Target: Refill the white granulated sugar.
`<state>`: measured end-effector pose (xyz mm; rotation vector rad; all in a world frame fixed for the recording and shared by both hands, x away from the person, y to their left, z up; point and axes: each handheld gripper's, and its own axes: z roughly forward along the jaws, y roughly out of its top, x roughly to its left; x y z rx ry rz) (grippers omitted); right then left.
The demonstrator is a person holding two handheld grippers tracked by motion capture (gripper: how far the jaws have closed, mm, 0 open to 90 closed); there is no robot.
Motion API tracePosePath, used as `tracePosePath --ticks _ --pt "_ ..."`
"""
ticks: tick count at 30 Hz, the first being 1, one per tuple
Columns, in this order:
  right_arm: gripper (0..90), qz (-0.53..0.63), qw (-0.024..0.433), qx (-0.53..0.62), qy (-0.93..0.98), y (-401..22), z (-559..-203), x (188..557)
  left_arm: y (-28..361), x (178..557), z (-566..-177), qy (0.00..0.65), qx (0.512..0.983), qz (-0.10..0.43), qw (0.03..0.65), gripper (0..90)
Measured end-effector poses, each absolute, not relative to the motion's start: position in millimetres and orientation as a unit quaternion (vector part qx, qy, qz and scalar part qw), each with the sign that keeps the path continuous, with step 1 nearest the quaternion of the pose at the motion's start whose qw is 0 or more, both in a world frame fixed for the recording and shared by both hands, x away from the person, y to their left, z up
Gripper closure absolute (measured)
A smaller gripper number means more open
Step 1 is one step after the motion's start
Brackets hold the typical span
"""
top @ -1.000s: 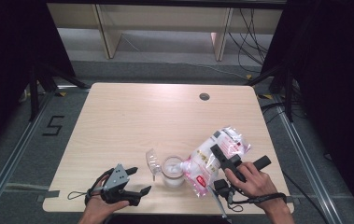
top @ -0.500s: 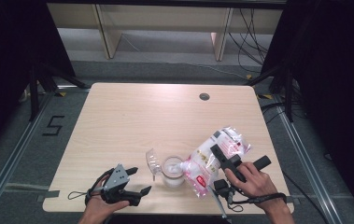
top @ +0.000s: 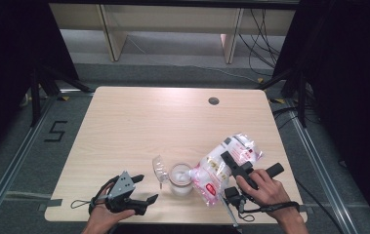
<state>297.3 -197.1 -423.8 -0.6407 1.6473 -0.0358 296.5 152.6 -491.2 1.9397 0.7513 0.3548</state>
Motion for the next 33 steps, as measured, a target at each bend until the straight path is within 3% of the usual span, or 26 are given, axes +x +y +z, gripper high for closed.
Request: tracePosePath --ticks 33 --pt "69.5 -0.05 0.631 -0.296 0.715 -191.9 -417.3 293.1 152.1 296.4 -491.3 0.31 0.799 0.147 0.495 18.0"
